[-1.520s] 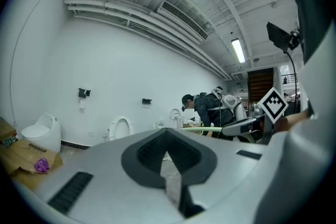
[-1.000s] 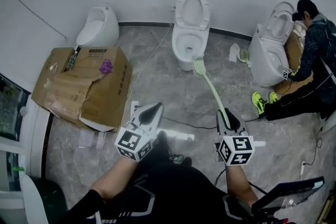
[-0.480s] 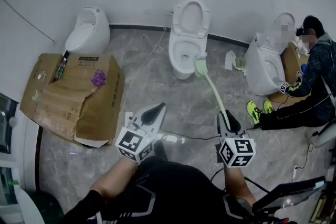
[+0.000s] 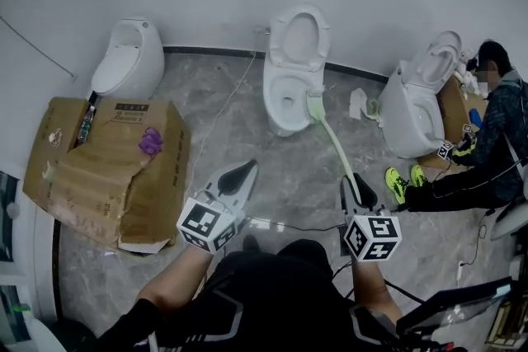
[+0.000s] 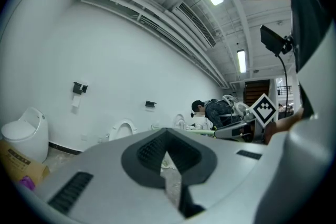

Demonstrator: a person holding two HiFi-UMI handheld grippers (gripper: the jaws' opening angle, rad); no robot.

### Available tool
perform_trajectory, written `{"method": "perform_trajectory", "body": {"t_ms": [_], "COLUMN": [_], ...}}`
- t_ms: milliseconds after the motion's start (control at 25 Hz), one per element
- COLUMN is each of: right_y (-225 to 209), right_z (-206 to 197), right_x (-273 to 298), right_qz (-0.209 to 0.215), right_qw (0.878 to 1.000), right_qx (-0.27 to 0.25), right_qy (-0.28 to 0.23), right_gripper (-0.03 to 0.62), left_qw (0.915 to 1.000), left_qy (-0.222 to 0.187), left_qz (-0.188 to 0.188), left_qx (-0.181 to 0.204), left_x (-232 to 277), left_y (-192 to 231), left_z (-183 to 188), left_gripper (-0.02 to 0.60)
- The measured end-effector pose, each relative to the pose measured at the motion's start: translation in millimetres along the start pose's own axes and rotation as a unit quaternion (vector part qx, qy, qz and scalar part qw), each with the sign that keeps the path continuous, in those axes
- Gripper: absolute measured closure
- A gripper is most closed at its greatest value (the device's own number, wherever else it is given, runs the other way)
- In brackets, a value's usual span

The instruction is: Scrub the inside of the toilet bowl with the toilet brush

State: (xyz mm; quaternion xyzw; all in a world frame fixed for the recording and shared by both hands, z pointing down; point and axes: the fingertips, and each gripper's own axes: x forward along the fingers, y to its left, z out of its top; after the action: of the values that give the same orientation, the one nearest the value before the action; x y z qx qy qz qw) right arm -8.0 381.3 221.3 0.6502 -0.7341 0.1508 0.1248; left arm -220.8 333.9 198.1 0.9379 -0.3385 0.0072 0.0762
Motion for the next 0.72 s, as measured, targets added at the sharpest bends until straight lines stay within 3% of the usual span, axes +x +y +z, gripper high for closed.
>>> {"method": "perform_trajectory", "body": {"t_ms": [360,720], "right_y": [-21,-80], "right_z": [29,65], "right_x": [54,153], "right_qz": [0.004,0.044], "right_qw": [1.000,0.999], "right_qx": [-0.009,-0.015], "right_qy": [-0.009,-0.015], "right_gripper": [0.491,0.493], "left_qw": [0.9997,0.9989], "left_qy": [-0.004,0.012], "left_qz": [-0.024,0.044], "left_qx": [-0.004,-0.004], "left_x": [42,132], "left_y": [23,80], "left_z": [7,14], "left_gripper": [0.572,0.572]}}
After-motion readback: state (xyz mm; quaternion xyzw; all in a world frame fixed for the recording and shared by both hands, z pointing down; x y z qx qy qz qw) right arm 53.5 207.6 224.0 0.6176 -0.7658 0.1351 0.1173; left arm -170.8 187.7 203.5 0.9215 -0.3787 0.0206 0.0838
